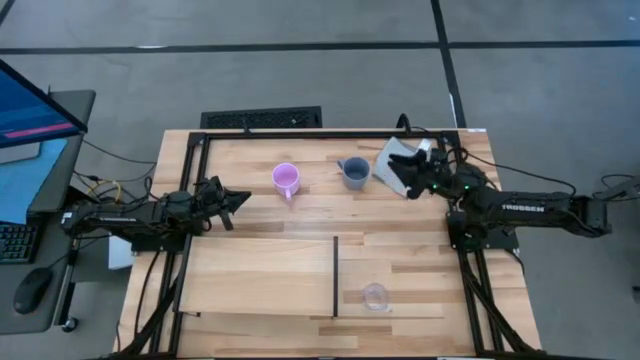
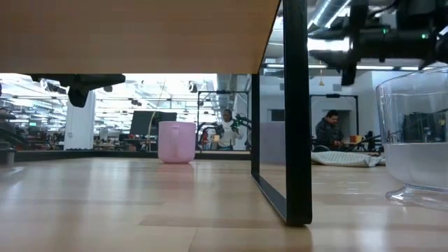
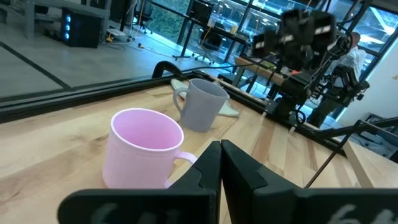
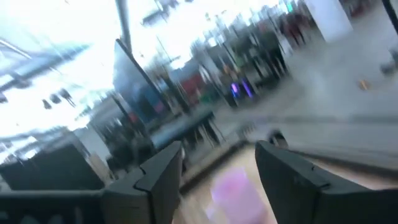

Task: Stack small to large cups/mugs on shelf
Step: Put the transparent mug on the shelf

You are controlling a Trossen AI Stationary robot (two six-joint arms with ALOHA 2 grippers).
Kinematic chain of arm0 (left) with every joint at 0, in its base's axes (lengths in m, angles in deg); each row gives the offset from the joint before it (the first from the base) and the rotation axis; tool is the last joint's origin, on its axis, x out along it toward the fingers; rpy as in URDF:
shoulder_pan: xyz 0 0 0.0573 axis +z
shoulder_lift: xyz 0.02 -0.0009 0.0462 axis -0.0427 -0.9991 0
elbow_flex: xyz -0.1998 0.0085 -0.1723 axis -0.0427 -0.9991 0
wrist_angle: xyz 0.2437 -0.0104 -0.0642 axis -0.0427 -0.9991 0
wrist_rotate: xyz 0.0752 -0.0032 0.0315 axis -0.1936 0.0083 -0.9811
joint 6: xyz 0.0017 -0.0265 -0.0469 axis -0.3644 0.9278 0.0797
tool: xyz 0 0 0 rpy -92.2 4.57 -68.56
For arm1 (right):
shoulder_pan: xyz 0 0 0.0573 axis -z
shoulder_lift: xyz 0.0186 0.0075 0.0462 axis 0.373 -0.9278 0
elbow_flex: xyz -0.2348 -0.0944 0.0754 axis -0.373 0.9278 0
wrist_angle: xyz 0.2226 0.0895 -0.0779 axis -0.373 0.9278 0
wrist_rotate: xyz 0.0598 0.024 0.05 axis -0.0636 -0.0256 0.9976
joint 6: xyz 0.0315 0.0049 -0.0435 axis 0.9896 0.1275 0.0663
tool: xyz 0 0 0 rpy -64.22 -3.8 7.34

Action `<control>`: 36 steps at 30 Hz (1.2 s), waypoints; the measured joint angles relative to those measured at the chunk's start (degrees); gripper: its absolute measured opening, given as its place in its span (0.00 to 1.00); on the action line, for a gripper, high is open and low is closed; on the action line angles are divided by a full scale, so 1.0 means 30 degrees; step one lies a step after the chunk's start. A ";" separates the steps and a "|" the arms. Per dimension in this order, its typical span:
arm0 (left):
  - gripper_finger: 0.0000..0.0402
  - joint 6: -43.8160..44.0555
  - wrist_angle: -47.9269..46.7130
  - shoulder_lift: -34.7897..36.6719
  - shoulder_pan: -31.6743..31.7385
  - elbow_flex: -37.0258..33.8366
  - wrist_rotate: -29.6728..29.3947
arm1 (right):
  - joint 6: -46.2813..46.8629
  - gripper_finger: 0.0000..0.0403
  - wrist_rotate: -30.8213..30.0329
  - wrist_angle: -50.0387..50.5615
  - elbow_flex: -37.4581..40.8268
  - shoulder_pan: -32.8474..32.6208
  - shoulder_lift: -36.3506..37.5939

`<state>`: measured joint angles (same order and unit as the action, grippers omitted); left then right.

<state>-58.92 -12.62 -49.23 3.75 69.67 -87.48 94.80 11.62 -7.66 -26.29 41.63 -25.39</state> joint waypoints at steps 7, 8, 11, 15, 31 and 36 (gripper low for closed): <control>0.00 0.0006 0.0000 0.0002 0.0000 0.0002 0.0000 | 0.0129 0.56 -0.0069 -0.1287 -0.1211 0.0667 0.0015; 0.00 0.0006 0.0000 -0.0006 -0.0002 0.0002 0.0000 | 0.0129 0.55 -0.0066 -0.1260 -0.1262 0.0717 0.0004; 0.00 0.0006 0.0000 0.0002 -0.0001 0.0000 0.0000 | -0.0381 0.55 -0.0019 -0.1282 -0.1302 0.0710 0.0000; 0.00 0.0006 0.0000 -0.0002 0.0004 -0.0004 0.0000 | -0.1837 0.55 0.0625 -0.1226 -0.1298 0.0707 0.0000; 0.00 0.0006 0.0000 -0.0006 0.0002 -0.0002 0.0000 | -0.7870 0.52 0.4397 0.8455 -0.6319 -0.0540 -0.0293; 0.00 0.0006 0.0000 -0.0006 0.0006 -0.0002 0.0000 | -0.9512 0.52 0.4406 1.2910 -0.8531 -0.1041 -0.0488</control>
<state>-58.91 -12.62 -49.24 3.77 69.67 -87.48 66.26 24.84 31.07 -51.88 38.51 -26.86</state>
